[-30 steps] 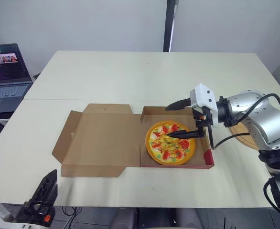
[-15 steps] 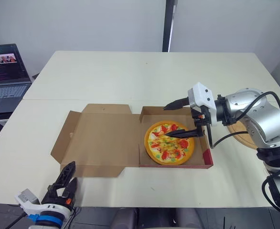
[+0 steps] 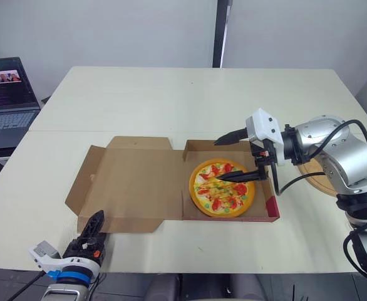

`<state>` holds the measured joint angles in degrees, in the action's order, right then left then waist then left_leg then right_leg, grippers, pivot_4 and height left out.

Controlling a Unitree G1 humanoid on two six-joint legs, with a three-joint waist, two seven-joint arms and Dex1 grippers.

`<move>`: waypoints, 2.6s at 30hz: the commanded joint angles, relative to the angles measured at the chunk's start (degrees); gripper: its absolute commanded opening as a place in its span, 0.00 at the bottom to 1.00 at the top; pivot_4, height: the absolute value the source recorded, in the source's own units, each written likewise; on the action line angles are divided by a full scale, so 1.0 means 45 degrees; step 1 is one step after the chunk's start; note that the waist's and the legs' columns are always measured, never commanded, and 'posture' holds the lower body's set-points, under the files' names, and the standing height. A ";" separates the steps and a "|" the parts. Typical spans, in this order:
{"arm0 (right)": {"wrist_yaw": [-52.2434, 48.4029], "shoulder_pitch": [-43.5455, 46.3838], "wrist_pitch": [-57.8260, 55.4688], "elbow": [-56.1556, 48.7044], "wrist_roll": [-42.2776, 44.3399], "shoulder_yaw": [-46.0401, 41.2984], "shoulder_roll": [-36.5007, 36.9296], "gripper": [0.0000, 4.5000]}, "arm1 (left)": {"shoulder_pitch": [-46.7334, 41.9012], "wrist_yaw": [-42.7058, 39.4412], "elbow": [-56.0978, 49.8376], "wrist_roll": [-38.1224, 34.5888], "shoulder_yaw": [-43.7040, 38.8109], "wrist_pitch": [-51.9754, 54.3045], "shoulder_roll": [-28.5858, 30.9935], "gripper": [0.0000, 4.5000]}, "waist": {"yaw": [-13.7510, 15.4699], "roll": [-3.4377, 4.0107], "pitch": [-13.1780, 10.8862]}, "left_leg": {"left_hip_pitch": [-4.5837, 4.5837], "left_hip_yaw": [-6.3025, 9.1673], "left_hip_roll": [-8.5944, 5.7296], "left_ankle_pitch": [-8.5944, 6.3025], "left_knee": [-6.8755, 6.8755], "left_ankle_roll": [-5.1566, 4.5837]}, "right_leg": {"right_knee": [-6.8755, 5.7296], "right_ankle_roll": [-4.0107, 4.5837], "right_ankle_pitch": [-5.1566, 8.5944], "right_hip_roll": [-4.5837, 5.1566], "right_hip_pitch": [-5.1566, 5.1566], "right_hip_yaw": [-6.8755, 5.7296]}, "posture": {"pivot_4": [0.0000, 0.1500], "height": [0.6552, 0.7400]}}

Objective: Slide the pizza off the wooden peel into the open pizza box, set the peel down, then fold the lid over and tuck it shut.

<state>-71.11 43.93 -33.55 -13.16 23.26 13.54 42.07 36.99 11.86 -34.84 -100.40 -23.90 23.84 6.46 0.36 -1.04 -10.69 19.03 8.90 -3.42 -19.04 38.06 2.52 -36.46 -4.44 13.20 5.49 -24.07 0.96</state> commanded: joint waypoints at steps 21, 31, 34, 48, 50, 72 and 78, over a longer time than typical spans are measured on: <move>0.2192 -0.0155 0.0235 0.1138 -0.1289 -0.1376 0.0448 0.96 | -0.0389 -0.1412 -0.0151 0.0578 -0.0868 0.0081 0.2028 0.00 | -0.0001 0.0004 0.0002 | 0.0042 0.0004 0.0026 0.0002 -0.0012 0.0006 | 0.0097 0.0007 -0.0034 -0.0037 -0.0001 -0.0003 | 1.00 1.00; 0.4871 0.1455 0.3860 0.7235 -0.6130 0.0532 0.0056 0.22 | -0.1785 -0.1834 0.0930 0.0345 -0.1427 0.0699 0.3873 0.00 | -0.0148 0.0008 0.0001 | 0.0035 -0.0022 0.0030 0.0007 -0.0020 0.0014 | 0.0096 0.0019 -0.0042 -0.0038 -0.0015 0.0008 | 1.00 1.00; 0.5154 0.1960 0.4894 0.9056 -0.7048 0.1071 -0.0386 0.02 | -0.2325 -0.2081 0.1501 0.0443 -0.1421 0.1025 0.4290 0.00 | -0.0156 0.0008 0.0001 | 0.0027 -0.0036 0.0037 0.0006 -0.0025 0.0017 | 0.0098 0.0031 -0.0048 -0.0041 -0.0016 0.0011 | 1.00 1.00; 0.0648 0.0898 0.5823 0.8389 -0.6557 0.1171 0.0447 0.00 | -0.6836 -0.4964 0.4964 0.2086 -0.1184 0.3506 0.7956 0.00 | -0.0118 0.0011 -0.0001 | 0.0049 0.0001 0.0033 0.0006 -0.0024 0.0020 | 0.0100 0.0041 -0.0060 -0.0055 -0.0027 -0.0002 | 1.00 1.00; -0.0045 0.0371 0.5438 0.7452 -0.6141 0.1015 0.0710 0.00 | -0.7868 -0.5743 0.5644 0.2757 -0.0826 0.3936 0.8460 0.00 | -0.0116 0.0011 -0.0001 | 0.0058 0.0027 0.0034 0.0006 -0.0021 0.0021 | 0.0098 0.0040 -0.0061 -0.0061 -0.0027 -0.0022 | 1.00 1.00; -0.0051 -0.4184 -0.0191 -0.0339 -0.2852 -0.0856 0.1429 0.00 | -1.6741 -1.4041 1.0421 1.0167 0.2623 0.5118 0.9531 0.00 | -0.0307 0.0017 -0.0002 | 0.0260 0.0060 0.0021 0.0005 0.0010 0.0042 | 0.0063 0.0057 -0.0114 -0.0056 -0.0262 -0.0034 | 1.00 1.00; 0.0783 -0.4725 -0.1246 -0.1133 -0.2221 -0.1244 0.1298 0.00 | -1.7607 -1.4869 1.0507 1.0571 0.2499 0.5538 0.9567 0.00 | -0.0314 0.0018 -0.0002 | 0.0323 0.0058 0.0014 0.0006 0.0090 0.0043 | 0.0067 0.0042 -0.0163 -0.0055 -0.0279 -0.0037 | 1.00 1.00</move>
<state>-68.57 22.82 -38.24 -15.53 11.39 10.15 48.14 -40.69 -53.05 13.76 -52.73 -11.47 48.43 48.77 -1.05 -0.96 -10.70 20.52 9.17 -3.36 -19.02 38.54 2.71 -36.16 -4.28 12.42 5.24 -25.32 0.80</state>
